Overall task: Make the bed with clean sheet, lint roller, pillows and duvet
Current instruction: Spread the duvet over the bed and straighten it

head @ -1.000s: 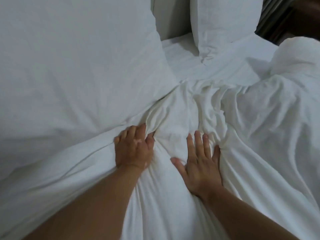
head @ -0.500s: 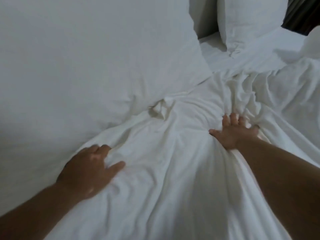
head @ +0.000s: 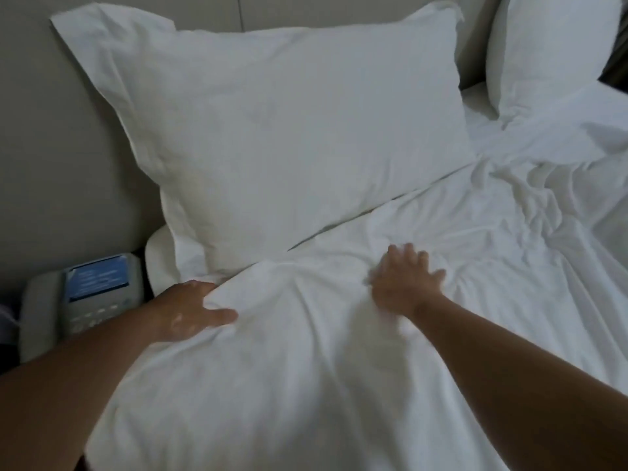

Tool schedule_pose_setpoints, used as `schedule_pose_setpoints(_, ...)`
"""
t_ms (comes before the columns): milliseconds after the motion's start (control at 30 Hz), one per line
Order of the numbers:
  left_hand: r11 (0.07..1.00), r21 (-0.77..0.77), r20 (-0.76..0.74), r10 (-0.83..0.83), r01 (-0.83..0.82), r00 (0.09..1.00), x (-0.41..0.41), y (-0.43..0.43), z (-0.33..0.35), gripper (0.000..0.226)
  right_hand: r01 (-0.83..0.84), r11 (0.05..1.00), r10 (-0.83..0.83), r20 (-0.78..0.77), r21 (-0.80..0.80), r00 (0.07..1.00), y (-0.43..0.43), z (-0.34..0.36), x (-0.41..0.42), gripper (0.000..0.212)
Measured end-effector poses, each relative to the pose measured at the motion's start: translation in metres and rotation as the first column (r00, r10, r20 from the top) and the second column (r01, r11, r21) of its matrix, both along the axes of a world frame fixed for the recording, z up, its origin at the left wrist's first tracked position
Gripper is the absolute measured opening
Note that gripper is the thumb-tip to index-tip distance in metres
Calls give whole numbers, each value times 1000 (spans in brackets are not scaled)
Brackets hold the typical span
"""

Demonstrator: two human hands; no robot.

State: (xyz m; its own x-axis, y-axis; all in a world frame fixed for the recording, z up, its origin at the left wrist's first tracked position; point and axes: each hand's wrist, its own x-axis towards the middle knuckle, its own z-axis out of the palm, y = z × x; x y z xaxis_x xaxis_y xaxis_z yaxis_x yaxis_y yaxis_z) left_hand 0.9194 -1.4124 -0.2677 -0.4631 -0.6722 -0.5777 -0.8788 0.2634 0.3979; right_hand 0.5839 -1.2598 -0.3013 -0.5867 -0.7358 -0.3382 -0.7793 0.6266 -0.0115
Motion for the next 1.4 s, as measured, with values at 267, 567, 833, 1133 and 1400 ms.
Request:
schedule_pose_setpoints(267,747,-653,-45,126,-124,991,13,14,-6,42,-235,957,257,118,-171,959,108,-18,105,78)
schedule_pose_setpoints(567,660,-519,155,-552,543,819,23,204,-68,73,-50,990,67,129,-130,989,407,-13,212,87)
schedule_pose_setpoints(833,317,-434,-87,-946,843,311,-33,390,-30,96,391,920,-393,139,42,909,578,24,260,96)
schedule_pose_setpoints(1133,-46,-40,156,-987,998,-39,-69,489,-24,22,403,915,-351,554,30,755,647,12,248,29)
schedule_pose_setpoints(1400,-50,-98,155,-987,994,-34,-72,649,4,67,584,795,-487,401,-164,776,793,4,281,69)
